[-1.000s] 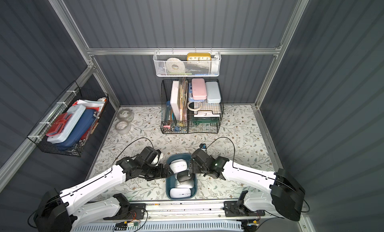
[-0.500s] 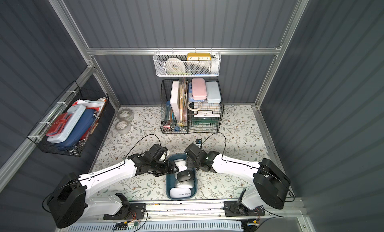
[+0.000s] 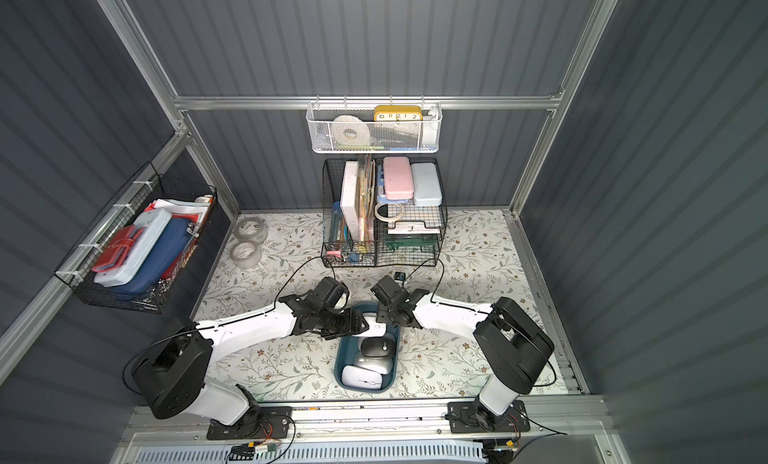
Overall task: Take out the mouse from the storage box
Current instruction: Move the storage box to the center of the board.
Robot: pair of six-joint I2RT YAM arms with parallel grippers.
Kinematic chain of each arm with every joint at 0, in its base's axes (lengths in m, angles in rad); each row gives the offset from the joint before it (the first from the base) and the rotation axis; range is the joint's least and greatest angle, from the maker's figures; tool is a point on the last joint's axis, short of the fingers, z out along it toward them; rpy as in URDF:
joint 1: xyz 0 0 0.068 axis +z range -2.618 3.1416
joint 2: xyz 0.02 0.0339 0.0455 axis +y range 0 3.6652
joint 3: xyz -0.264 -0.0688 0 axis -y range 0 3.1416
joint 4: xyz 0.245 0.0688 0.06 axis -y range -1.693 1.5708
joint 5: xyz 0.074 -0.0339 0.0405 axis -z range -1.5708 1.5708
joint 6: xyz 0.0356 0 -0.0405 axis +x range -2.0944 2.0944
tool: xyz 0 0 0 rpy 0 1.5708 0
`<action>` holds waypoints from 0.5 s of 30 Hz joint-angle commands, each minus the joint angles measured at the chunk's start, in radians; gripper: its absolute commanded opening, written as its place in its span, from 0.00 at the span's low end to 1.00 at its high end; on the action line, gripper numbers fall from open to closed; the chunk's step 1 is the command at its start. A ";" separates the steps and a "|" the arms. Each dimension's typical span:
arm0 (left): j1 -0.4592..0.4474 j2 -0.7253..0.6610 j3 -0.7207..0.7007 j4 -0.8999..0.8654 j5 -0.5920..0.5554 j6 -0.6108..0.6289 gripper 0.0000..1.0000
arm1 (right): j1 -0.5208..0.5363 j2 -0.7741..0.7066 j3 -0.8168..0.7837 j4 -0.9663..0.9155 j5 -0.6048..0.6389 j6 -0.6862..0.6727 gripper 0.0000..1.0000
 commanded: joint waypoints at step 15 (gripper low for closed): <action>0.059 0.216 0.216 0.088 0.017 0.065 0.80 | -0.187 0.066 0.129 0.012 -0.072 -0.119 0.62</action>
